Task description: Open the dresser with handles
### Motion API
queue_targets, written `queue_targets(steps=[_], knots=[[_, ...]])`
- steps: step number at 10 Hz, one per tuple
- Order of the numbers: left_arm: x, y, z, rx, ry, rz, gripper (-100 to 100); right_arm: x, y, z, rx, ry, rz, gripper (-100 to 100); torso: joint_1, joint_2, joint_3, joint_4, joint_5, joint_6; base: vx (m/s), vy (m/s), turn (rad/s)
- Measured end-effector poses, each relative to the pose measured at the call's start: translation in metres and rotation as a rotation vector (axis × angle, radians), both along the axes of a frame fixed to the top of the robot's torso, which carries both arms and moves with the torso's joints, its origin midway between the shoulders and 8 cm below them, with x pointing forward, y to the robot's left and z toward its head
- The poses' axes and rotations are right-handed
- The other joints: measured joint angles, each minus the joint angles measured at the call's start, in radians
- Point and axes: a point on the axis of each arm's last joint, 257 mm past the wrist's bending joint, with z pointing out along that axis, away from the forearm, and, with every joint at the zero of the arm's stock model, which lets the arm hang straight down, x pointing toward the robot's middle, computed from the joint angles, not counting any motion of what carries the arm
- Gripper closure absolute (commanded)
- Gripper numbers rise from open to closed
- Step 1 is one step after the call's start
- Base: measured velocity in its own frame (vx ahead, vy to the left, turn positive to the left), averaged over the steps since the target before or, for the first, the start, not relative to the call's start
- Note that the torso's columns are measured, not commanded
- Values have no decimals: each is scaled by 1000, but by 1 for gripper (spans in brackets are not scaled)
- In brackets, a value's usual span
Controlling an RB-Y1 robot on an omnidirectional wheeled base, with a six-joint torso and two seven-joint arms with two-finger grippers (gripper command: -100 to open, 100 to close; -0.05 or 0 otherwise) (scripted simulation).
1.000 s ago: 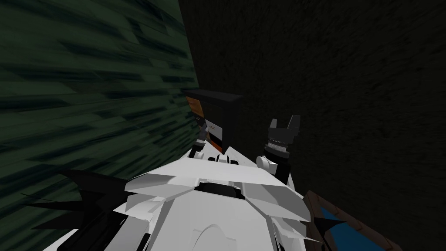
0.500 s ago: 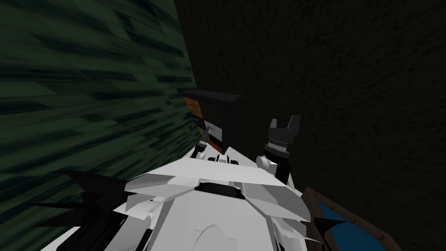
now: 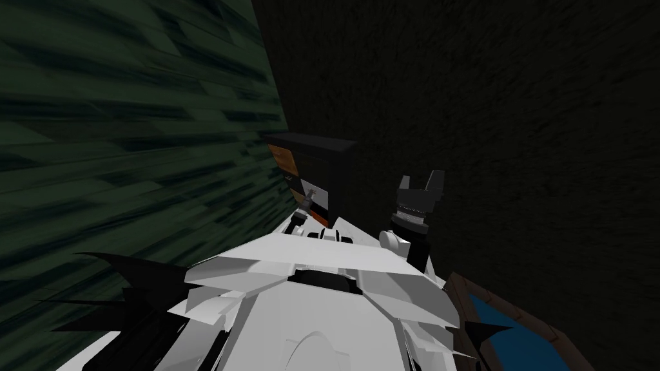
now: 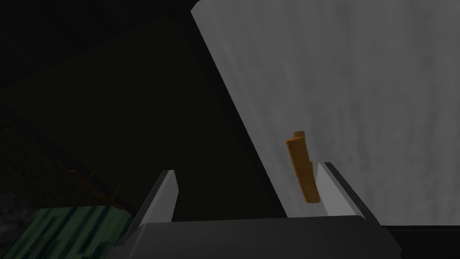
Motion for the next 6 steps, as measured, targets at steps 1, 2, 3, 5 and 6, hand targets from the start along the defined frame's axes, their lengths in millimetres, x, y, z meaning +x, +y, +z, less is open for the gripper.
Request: queue_targets(steps=[1, 2, 3, 5, 6], knots=[[1, -3, -11, 12, 20, -8, -100, 0, 0, 0, 0, 0, 0, 0, 0, 0, 0, 0, 0, 0, 33, 40, -71], [2, -7, -21, 24, 38, -16, -100, 0, 0, 0, 0, 0, 0, 0, 0, -1, 0, 0, 0, 0, 25, 31, -62], [3, -9, -28, 37, 54, -23, -100, 0, 0, 0, 0, 0, 0, 0, -1, 0, 0, 0, 0, 0, 17, 26, -51], [5, -11, -46, 59, 88, -36, -100, 0, 0, 0, 0, 0, 0, 0, -1, 1, 0, 0, 0, 0, 10, 17, -36], [5, -11, -47, 61, 89, -36, -100, 0, 0, 0, 0, 0, 0, 0, -1, 1, 1, 0, 0, 0, 62, -18, -14]])
